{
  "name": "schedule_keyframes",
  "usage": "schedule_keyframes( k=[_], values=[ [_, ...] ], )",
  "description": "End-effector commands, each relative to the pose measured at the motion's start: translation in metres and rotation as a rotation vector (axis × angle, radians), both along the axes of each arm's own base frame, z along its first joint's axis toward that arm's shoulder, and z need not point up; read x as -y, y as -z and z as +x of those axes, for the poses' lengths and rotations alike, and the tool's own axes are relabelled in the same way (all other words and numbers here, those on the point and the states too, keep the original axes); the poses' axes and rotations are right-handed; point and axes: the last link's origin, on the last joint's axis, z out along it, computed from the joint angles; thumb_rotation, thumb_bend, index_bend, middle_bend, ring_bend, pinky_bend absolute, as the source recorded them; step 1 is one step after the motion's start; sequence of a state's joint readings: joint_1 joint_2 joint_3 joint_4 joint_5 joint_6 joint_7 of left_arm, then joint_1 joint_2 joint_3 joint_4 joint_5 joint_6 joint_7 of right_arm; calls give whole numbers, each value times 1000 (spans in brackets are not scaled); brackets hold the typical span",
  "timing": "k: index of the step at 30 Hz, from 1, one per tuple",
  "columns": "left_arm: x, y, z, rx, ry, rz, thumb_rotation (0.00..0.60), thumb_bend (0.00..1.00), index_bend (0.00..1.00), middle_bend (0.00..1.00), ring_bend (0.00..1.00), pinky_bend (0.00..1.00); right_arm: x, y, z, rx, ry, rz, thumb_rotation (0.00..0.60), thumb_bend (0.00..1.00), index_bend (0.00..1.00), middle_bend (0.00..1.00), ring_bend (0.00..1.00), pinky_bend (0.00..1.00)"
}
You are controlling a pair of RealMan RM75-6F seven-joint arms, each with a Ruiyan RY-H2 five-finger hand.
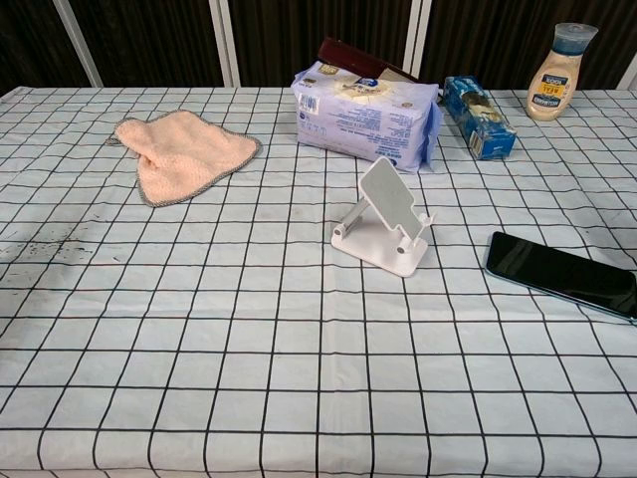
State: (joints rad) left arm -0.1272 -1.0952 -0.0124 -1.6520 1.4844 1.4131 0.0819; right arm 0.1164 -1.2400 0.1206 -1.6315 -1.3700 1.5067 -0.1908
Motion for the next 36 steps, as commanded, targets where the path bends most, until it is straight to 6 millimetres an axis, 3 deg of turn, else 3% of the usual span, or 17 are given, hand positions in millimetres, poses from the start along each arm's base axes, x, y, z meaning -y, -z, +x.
schedule_keyframes(
  k=[1,10,22,36],
  values=[
    [0,0,0,-2,0,1,600,0,0,0,0,0,0,1,0,7,6,3,600,25,0,0,0,149],
    [-1,0,-1,2,-8,4,600,0,0,0,0,0,2,21,26,48,30,95,600,5,0,0,0,148],
    [-3,-3,-1,20,-7,-17,600,0,0,0,0,0,24,93,82,112,71,262,600,56,0,31,0,148],
    [-2,-5,-2,51,-20,-49,600,0,0,0,0,0,53,147,101,139,160,275,600,79,3,44,0,148]
  ],
)
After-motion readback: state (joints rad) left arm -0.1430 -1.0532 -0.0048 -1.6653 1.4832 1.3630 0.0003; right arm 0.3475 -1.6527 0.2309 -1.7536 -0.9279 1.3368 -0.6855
